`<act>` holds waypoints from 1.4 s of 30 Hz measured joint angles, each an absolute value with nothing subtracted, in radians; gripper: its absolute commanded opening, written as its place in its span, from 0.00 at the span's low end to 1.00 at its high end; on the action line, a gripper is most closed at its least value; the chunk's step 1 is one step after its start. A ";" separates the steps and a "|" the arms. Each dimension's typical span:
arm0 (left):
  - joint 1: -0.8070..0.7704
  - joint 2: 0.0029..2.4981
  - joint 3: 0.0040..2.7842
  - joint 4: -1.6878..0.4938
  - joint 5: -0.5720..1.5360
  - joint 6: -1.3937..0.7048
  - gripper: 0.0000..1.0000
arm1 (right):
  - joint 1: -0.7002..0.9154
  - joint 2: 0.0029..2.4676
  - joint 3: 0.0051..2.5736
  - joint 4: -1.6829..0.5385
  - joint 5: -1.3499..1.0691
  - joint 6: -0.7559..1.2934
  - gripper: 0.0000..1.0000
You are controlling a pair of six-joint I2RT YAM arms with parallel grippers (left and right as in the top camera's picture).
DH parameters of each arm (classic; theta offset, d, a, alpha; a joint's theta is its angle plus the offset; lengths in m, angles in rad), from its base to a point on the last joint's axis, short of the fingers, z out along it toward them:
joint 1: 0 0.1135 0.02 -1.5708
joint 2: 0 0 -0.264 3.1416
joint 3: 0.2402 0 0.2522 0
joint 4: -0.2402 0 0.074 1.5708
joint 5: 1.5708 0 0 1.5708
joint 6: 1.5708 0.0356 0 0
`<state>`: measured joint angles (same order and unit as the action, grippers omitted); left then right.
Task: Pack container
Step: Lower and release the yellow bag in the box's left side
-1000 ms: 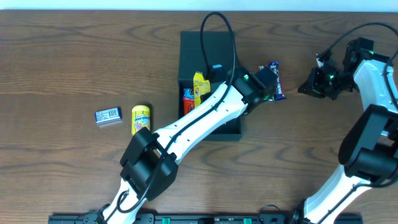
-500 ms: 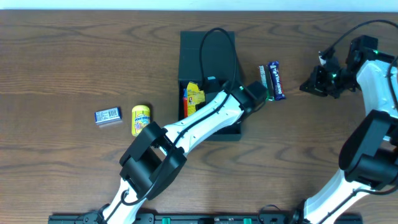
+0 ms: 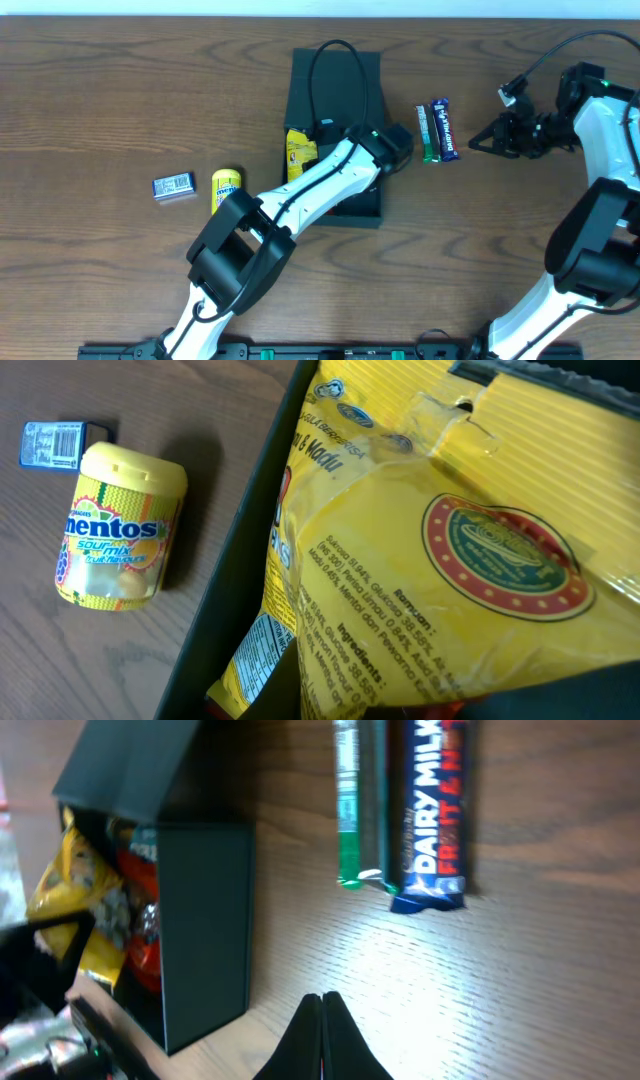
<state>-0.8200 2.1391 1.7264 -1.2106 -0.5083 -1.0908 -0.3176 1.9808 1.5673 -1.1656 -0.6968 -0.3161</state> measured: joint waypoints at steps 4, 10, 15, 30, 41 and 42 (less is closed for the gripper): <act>-0.814 2.139 1.726 -1.211 -0.511 -1.074 0.66 | -0.318 1.980 1.567 -1.169 -0.726 -0.375 0.02; -0.812 2.139 1.726 -1.196 -0.525 -1.028 0.95 | -0.318 1.972 1.567 -1.166 -0.737 -0.403 0.01; -0.812 2.139 1.732 -1.213 -0.527 -0.956 0.96 | -0.318 1.971 1.567 -1.166 -0.741 -0.406 0.02; -0.801 2.020 2.029 -1.304 -0.531 -0.816 0.06 | -0.318 1.971 1.567 -1.159 -0.742 -0.410 0.02; -0.750 2.043 1.740 -1.103 -0.503 -0.862 0.06 | -0.318 1.969 1.567 -1.150 -0.741 -0.410 0.02; -0.750 2.045 1.714 -1.086 -0.494 -0.863 0.06 | -0.318 1.968 1.567 -1.150 -0.741 -0.410 0.02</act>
<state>-0.7498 2.0449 1.7142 -1.0863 -0.4938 -0.8635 -0.3176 1.9682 1.5673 -1.1496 -0.7414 -0.4099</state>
